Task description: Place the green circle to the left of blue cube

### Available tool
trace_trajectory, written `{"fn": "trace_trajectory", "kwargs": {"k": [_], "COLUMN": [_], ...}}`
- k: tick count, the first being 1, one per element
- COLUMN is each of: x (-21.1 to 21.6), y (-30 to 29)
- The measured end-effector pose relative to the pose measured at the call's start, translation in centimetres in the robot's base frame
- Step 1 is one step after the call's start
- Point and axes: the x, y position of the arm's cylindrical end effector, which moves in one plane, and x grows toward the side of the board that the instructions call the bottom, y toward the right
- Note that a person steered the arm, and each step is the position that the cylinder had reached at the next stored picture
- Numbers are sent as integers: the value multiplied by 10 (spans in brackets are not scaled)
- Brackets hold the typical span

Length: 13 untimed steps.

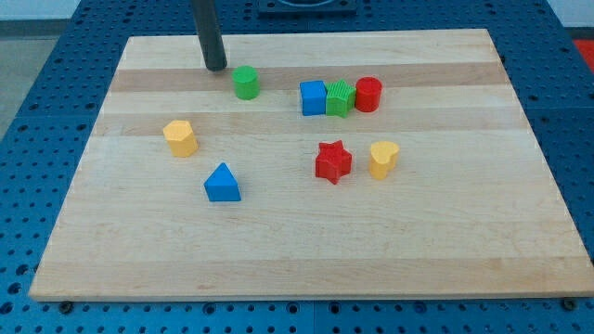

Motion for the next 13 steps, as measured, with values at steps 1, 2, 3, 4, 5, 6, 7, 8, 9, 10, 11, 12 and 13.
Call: {"fn": "trace_trajectory", "kwargs": {"k": [1,2,3,4,5,6,7,8,9,10,11,12,13], "x": [15,15,23,32,34,35,35,35,36,37,41,47,47], "y": [1,8,25,45,67,86,92,92,95,95,95,95,95]}}
